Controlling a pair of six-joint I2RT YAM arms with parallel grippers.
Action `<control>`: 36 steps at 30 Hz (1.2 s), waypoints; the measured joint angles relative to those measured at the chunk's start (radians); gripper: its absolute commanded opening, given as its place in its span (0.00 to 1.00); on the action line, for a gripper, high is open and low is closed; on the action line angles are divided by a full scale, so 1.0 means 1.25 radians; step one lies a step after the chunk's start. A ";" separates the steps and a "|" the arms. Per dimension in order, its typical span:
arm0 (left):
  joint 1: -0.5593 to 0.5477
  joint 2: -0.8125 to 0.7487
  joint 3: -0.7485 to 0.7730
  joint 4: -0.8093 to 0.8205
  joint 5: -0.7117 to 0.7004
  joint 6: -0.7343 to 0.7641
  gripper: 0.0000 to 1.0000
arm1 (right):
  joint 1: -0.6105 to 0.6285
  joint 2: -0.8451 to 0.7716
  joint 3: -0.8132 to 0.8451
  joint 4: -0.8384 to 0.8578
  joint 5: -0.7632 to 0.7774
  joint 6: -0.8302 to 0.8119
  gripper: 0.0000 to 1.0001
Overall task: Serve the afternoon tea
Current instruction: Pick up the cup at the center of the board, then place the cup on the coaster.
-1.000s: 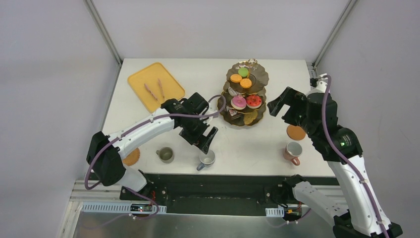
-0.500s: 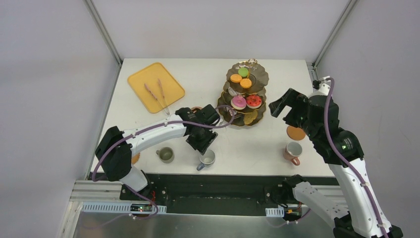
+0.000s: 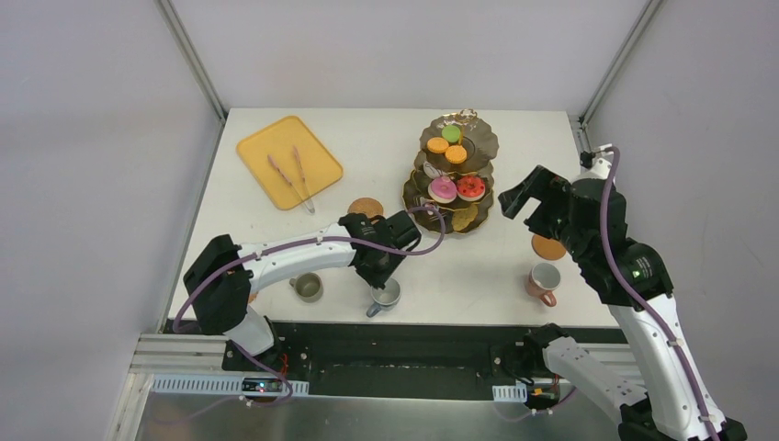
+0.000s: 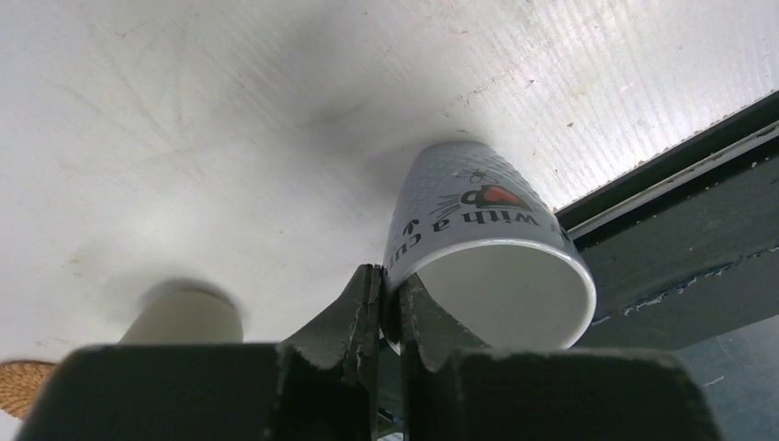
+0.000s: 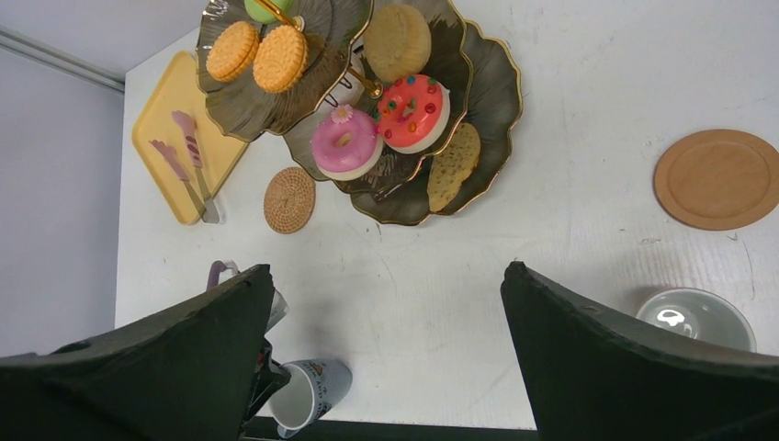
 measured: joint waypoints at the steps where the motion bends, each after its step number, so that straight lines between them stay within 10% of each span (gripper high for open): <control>1: 0.000 0.000 0.000 -0.002 -0.006 -0.001 0.02 | 0.000 -0.002 -0.005 0.000 0.000 0.001 0.99; 9: 0.041 -0.004 0.020 -0.023 -0.046 0.005 0.00 | 0.000 -0.002 -0.016 0.000 0.002 0.003 0.99; 18: 0.367 0.044 0.192 -0.020 -0.072 -0.072 0.00 | 0.000 -0.001 -0.016 0.000 0.006 0.004 0.99; 36: 0.395 0.289 0.383 0.009 -0.110 -0.103 0.00 | 0.000 0.007 -0.016 -0.005 0.031 0.018 0.99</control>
